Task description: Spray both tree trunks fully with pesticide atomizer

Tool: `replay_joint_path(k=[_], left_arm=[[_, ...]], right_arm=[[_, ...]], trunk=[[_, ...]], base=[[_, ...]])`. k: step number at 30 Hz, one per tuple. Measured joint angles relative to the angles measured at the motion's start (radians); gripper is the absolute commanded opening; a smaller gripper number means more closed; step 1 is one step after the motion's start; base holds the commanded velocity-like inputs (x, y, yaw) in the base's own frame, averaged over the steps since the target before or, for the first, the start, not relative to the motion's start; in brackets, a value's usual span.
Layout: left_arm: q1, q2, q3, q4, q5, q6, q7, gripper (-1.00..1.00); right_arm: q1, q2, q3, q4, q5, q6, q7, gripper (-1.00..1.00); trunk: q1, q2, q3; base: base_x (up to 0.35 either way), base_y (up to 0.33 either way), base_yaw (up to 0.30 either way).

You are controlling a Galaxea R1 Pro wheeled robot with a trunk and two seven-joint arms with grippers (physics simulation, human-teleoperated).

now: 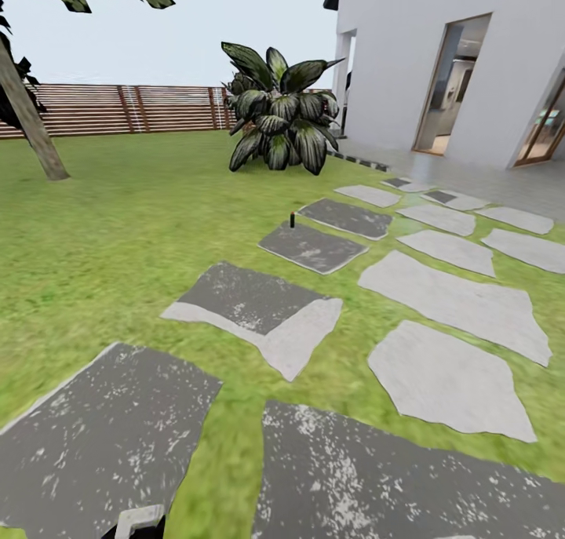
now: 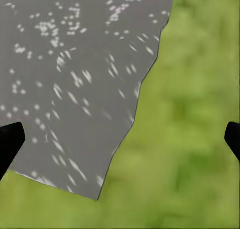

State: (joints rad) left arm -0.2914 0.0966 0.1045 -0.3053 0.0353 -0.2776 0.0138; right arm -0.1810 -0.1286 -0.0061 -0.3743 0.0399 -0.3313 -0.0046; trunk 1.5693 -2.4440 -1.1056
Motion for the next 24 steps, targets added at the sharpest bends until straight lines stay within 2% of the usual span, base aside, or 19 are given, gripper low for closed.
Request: replay_joint_path(k=[24], left_arm=[[0.0, 0.0, 0.0, 0.0, 0.0, 0.0, 0.0, 1.0]], right_arm=[[0.0, 0.0, -0.001, 0.0, 0.0, -0.001, 0.0, 1.0]], trunk=[[0.0, 0.0, 0.0]], base=[[0.336, 0.075, 0.0]])
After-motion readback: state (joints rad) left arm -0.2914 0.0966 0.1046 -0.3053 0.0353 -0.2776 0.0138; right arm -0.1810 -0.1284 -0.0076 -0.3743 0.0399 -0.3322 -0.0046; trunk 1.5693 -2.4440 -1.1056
